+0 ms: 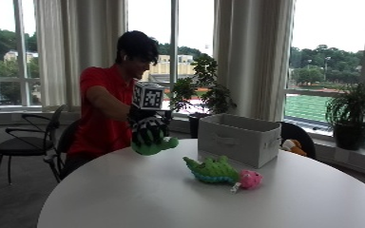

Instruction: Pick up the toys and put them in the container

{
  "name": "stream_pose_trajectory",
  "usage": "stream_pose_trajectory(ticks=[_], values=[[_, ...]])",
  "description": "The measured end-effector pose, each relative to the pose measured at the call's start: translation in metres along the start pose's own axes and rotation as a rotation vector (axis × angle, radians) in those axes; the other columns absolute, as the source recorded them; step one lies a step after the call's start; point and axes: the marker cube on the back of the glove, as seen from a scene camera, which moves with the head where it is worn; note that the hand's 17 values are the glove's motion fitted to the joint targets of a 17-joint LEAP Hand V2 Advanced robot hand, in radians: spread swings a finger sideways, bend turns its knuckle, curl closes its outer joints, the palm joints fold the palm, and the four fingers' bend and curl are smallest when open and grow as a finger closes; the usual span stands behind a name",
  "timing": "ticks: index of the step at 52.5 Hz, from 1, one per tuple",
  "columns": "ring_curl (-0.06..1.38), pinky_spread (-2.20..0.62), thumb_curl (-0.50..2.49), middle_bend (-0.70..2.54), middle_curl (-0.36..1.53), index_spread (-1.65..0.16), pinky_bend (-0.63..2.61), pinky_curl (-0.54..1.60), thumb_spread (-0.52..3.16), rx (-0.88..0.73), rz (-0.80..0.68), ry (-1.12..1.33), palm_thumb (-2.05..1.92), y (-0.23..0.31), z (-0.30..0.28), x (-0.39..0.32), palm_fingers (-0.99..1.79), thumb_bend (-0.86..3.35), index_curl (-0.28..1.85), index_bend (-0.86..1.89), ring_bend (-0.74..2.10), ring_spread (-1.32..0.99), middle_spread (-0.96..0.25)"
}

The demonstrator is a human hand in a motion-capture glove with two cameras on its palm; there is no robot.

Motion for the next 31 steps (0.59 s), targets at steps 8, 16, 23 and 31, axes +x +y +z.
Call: stream_pose_trajectory(ticks=[8,16,23,31], values=[[0.49,-0.35,0.79,0.46,0.47,-0.51,1.08,0.34,0.60,0.037,-0.013,-0.014,0.76,0.008,-0.043,-0.012,0.77,0.13,0.62,0.42,0.81,-0.56,-0.45],[0.51,-0.36,0.84,0.46,0.51,-0.52,1.09,0.35,0.51,0.123,-0.044,0.006,0.76,0.002,-0.093,-0.034,0.75,0.11,0.69,0.42,0.81,-0.58,-0.47],[0.53,-0.36,0.88,0.46,0.55,-0.54,1.11,0.37,0.47,0.156,-0.043,0.005,0.76,0.010,-0.134,-0.060,0.73,0.09,0.74,0.41,0.81,-0.60,-0.48],[0.55,-0.37,0.92,0.46,0.59,-0.57,1.12,0.37,0.44,0.150,-0.052,-0.030,0.75,0.027,-0.168,-0.088,0.73,0.07,0.80,0.38,0.82,-0.61,-0.50]])
